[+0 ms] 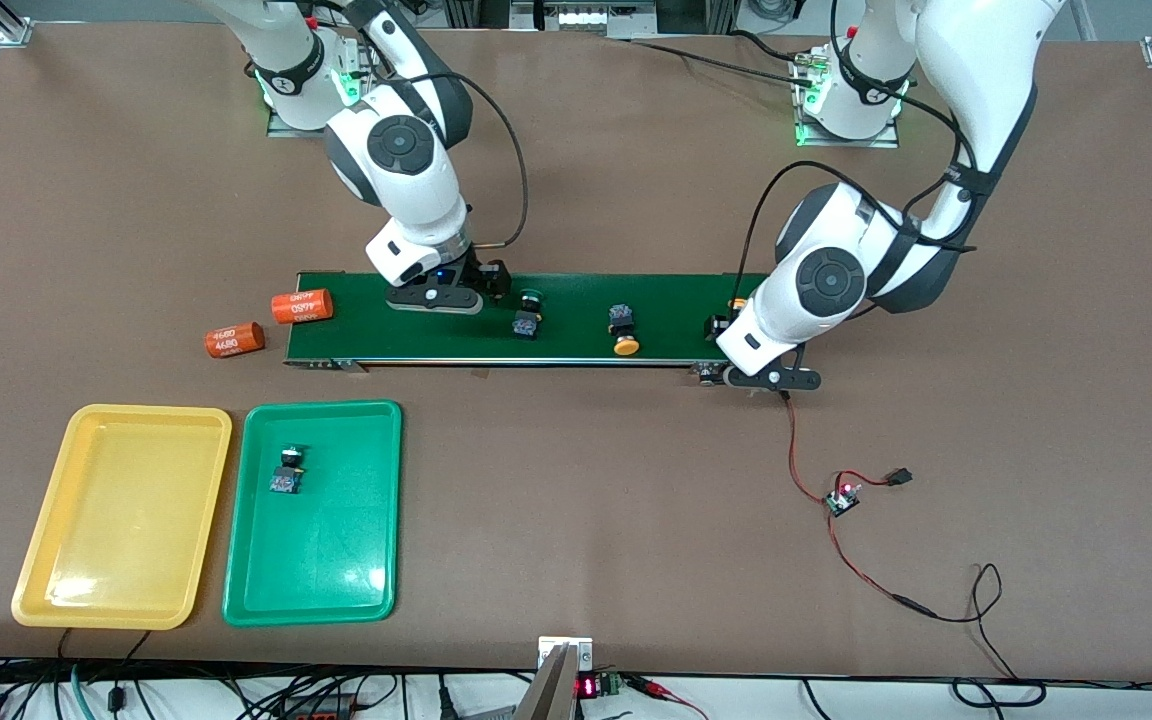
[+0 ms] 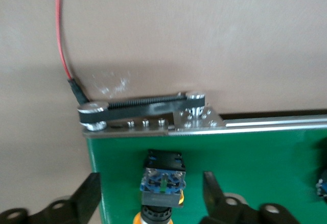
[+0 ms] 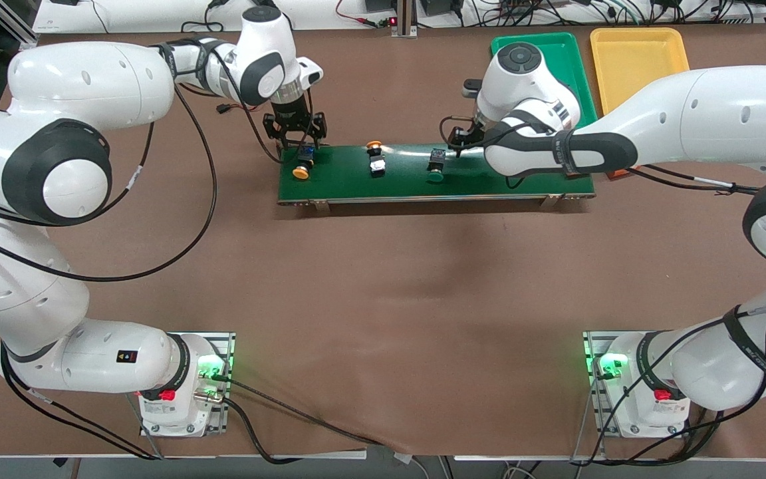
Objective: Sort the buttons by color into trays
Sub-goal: 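Grasp a green-cap button with the right gripper while the left places another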
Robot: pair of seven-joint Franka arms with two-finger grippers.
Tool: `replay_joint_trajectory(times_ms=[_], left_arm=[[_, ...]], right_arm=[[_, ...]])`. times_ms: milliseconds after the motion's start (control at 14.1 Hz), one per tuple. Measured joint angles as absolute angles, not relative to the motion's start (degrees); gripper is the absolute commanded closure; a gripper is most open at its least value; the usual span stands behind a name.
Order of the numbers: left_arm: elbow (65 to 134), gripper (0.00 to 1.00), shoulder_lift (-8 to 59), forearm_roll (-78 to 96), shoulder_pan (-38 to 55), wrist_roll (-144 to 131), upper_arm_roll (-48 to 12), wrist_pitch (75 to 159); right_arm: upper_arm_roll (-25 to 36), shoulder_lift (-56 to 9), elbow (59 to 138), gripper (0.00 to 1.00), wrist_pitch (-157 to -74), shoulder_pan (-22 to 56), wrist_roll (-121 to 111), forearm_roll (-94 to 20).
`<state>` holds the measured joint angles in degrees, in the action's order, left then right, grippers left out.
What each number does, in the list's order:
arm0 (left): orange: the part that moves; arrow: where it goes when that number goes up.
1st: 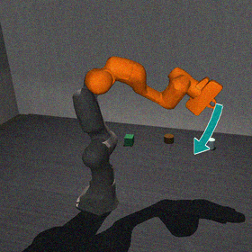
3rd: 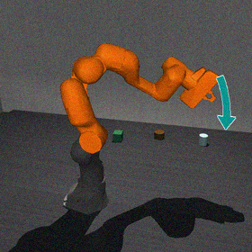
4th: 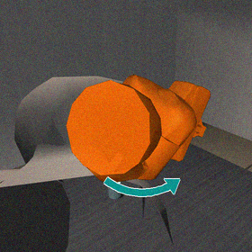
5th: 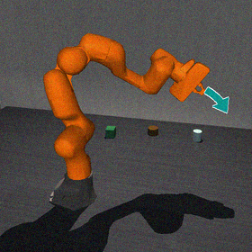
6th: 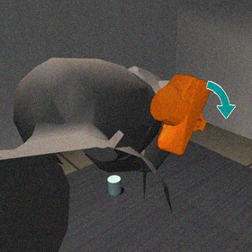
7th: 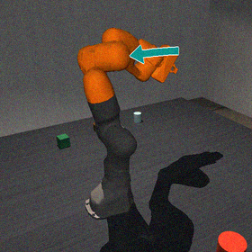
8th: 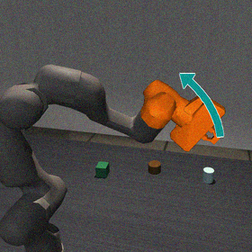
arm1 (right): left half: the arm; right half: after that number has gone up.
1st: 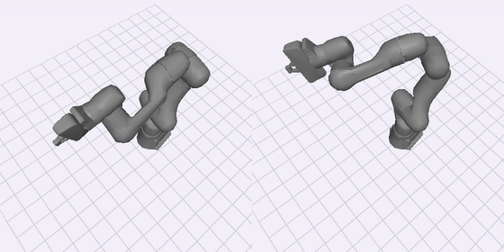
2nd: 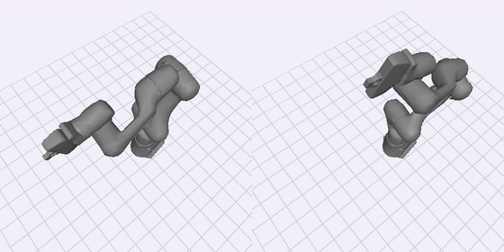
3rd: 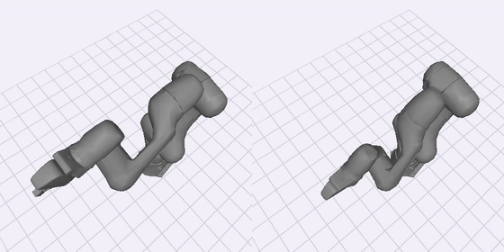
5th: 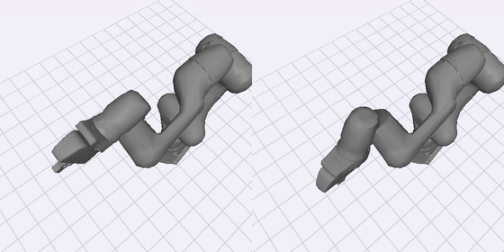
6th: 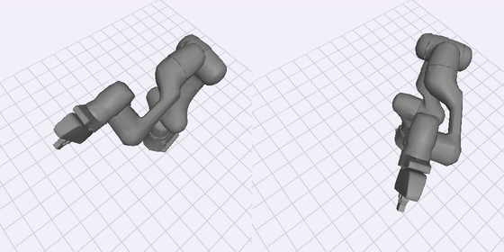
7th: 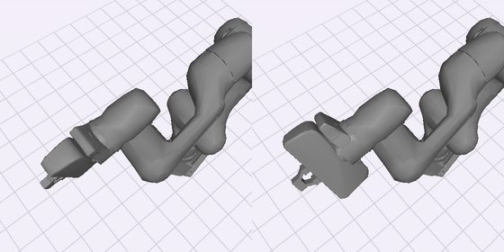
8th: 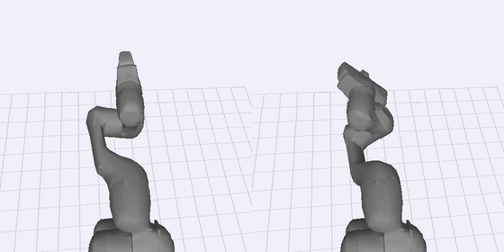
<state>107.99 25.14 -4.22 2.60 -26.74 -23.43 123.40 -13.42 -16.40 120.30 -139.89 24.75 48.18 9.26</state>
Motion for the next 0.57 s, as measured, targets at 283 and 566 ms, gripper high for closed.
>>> replay_joint_trajectory(times_ms=[283,566], left_arm=[[103.02,0.00,20.44,-4.28,2.00,-25.29,-21.35,115.86],[102.06,0.00,14.97,-4.28,2.06,-17.84,-16.54,109.99]], right_arm=[[-12.42,-18.27,118.99,0.00,-139.93,26.65,48.20,9.26],[-11.54,-20.98,116.96,0.00,-139.99,28.06,48.20,9.26]])
